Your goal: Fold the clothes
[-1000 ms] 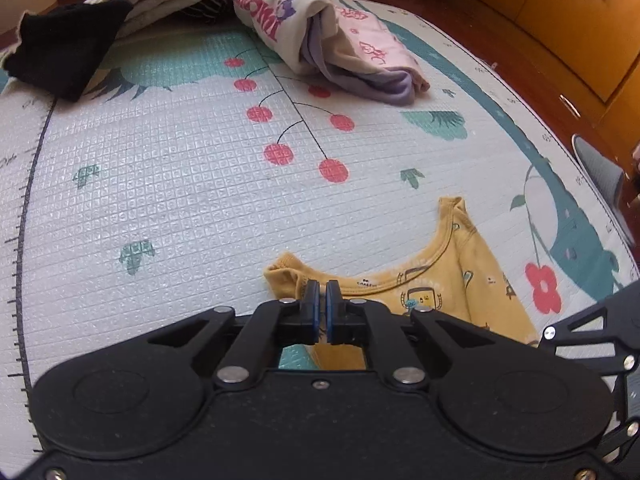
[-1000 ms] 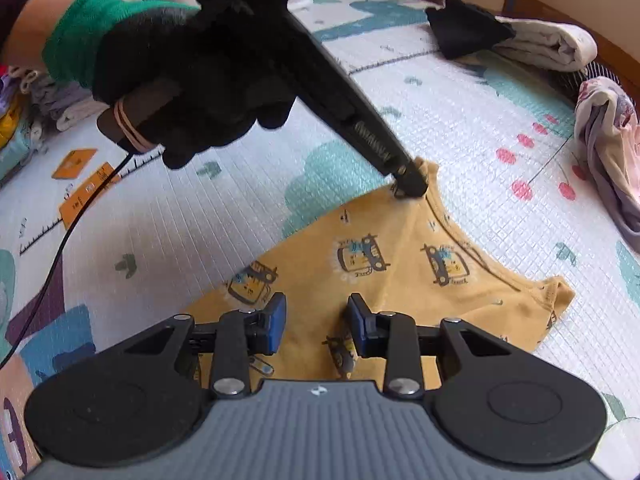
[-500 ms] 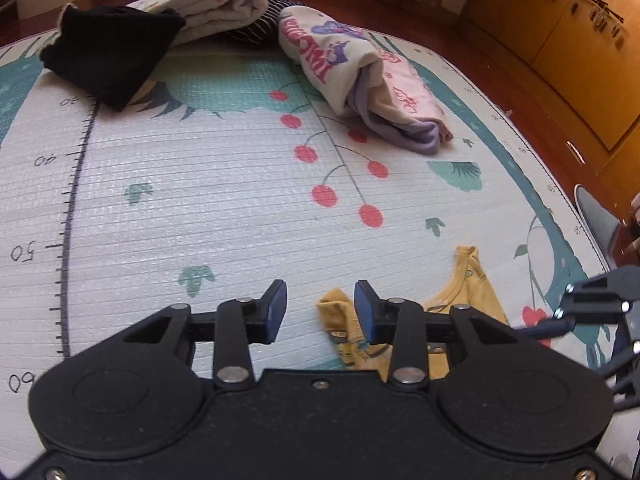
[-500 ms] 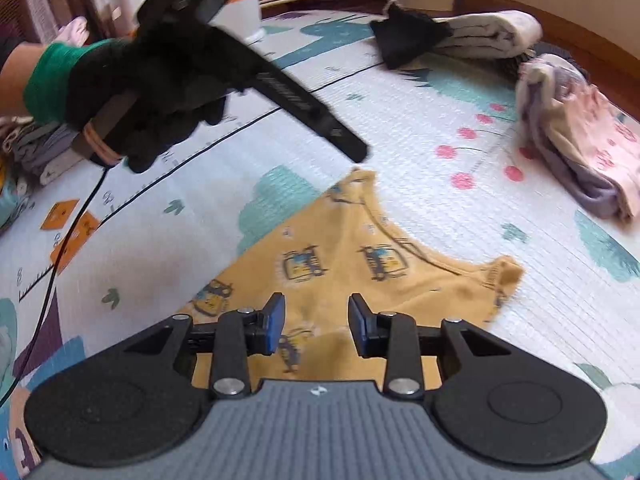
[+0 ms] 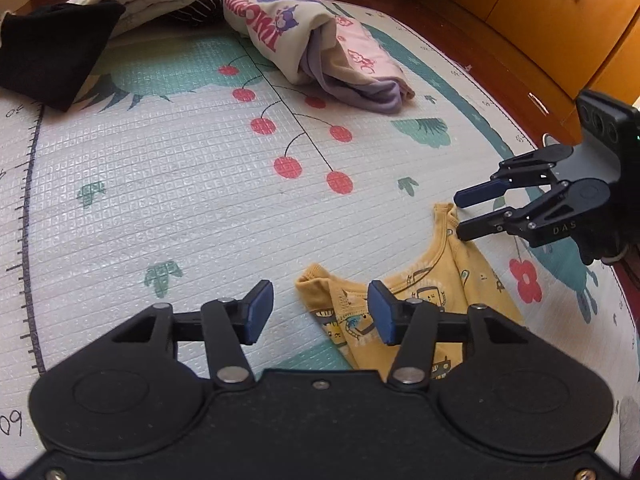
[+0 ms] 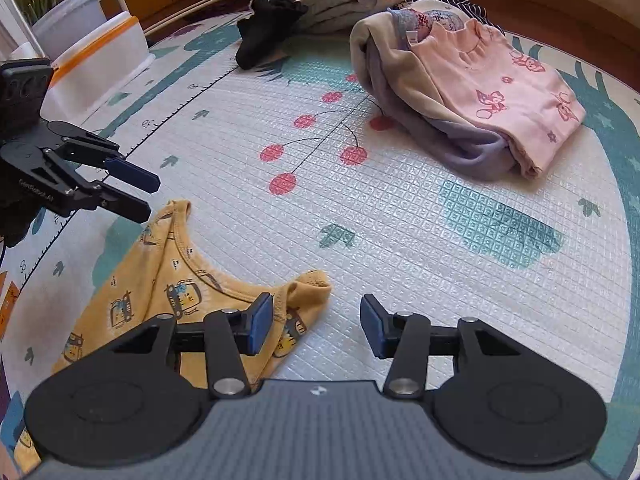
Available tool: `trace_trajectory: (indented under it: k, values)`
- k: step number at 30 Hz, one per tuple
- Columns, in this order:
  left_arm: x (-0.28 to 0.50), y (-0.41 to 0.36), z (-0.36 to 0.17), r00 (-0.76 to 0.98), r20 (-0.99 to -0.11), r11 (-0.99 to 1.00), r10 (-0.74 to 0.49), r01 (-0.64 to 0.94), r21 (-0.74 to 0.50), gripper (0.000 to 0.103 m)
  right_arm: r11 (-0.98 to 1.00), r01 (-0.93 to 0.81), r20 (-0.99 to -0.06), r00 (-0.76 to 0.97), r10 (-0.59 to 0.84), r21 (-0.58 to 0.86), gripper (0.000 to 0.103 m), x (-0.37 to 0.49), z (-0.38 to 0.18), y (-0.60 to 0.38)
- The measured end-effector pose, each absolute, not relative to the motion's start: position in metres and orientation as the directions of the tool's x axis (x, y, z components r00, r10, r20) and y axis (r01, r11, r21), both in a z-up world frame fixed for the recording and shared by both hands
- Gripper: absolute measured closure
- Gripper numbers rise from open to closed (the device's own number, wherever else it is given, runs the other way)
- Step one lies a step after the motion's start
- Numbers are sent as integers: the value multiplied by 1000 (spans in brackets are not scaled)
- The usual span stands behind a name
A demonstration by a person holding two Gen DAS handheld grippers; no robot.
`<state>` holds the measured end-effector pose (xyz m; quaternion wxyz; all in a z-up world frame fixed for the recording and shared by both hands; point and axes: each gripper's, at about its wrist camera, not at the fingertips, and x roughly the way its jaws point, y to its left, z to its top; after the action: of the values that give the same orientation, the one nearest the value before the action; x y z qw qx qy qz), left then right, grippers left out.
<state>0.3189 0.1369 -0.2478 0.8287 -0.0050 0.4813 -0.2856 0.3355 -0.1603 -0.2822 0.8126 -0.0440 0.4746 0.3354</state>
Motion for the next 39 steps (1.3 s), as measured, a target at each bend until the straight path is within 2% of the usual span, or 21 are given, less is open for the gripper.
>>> trace_trajectory:
  k: [7, 10, 19, 20, 21, 23, 25, 28, 34, 36, 39]
  values:
    - [326, 134, -256, 369, -805, 837, -464, 481, -262, 52, 762, -554, -770, 305, 560, 335, 53, 344, -285, -167]
    - [329, 132, -258, 365, -807, 830, -464, 497, -253, 52, 747, -588, -776, 299, 556, 309, 54, 341, -286, -163]
    - [334, 138, -258, 327, -792, 811, -516, 485, -328, 53, 736, -588, -768, 281, 575, 336, 55, 346, -287, -164]
    - [335, 138, -258, 325, -790, 810, -519, 483, -334, 54, 735, -589, -767, 283, 575, 334, 55, 345, -287, -163]
    - [335, 138, -258, 323, -789, 808, -523, 482, -339, 61, 732, -594, -767, 280, 577, 334, 57, 345, -287, -162]
    - [337, 137, -258, 307, -788, 800, -534, 486, -353, 69, 728, -603, -770, 279, 574, 324, 72, 344, -287, -160]
    - [335, 139, -259, 300, -783, 790, -544, 496, -359, 69, 730, -605, -771, 284, 570, 317, 76, 344, -287, -161]
    - [335, 150, -262, 292, -767, 787, -571, 460, -411, 69, 732, -597, -767, 285, 575, 327, 76, 343, -287, -163]
    - [337, 149, -263, 285, -777, 789, -562, 468, -399, 69, 733, -582, -760, 281, 586, 351, 74, 345, -289, -166]
    - [339, 150, -263, 286, -779, 792, -558, 464, -397, 78, 735, -581, -760, 283, 585, 349, 74, 345, -289, -165]
    - [341, 151, -264, 283, -783, 795, -555, 459, -397, 78, 738, -578, -761, 285, 583, 348, 75, 345, -289, -164]
